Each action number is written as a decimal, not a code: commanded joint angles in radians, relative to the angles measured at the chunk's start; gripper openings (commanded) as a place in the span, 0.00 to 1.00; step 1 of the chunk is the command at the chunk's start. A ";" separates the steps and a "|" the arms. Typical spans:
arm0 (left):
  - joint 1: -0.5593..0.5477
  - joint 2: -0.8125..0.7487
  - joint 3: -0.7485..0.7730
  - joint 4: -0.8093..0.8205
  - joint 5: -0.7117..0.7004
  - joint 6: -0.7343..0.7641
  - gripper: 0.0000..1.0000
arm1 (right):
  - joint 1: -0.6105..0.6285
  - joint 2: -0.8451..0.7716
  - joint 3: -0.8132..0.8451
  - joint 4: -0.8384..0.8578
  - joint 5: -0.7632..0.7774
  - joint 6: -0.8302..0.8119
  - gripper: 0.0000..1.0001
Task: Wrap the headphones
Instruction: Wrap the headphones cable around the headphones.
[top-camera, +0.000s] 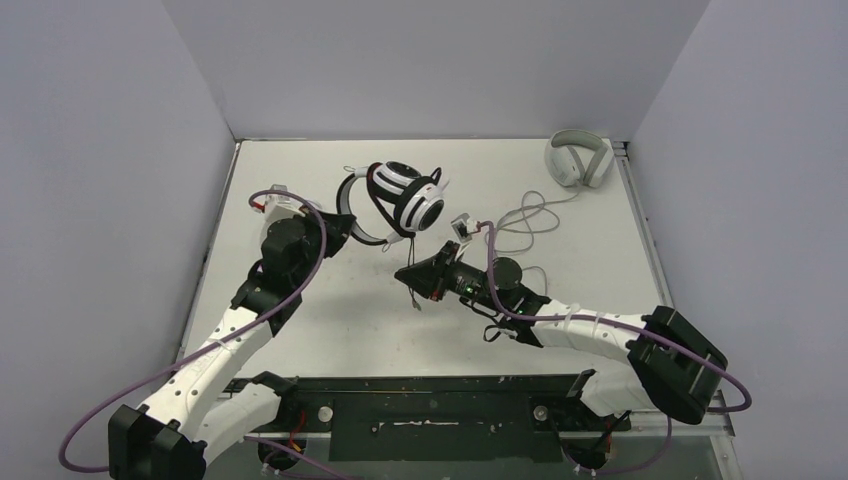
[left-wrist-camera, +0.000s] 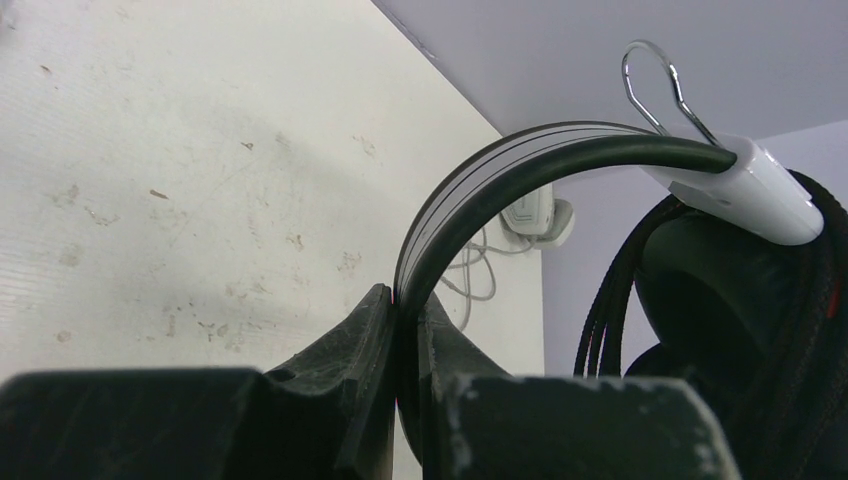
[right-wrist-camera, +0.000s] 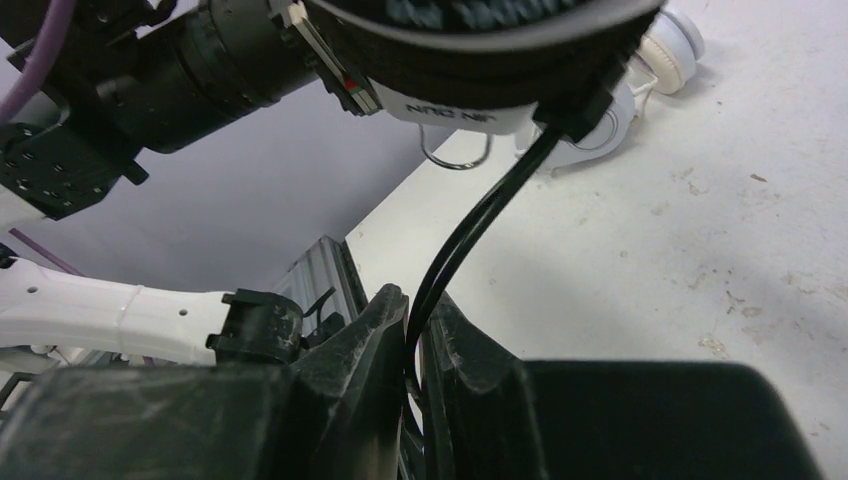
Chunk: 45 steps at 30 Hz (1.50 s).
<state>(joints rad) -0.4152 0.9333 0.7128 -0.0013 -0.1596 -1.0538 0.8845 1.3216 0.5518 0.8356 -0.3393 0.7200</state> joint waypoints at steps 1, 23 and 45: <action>-0.001 -0.020 0.066 0.079 -0.068 0.075 0.00 | 0.007 -0.006 0.080 0.064 -0.060 0.033 0.12; -0.098 0.092 -0.003 0.048 -0.198 0.274 0.00 | -0.010 0.154 0.307 -0.175 0.078 0.117 0.16; -0.205 0.376 -0.077 0.090 -0.080 0.301 0.00 | -0.012 0.269 0.396 -0.644 0.440 0.316 0.17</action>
<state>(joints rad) -0.5846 1.3006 0.6094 0.0124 -0.3611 -0.7731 0.8845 1.5772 0.8677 0.1963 -0.0216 1.0157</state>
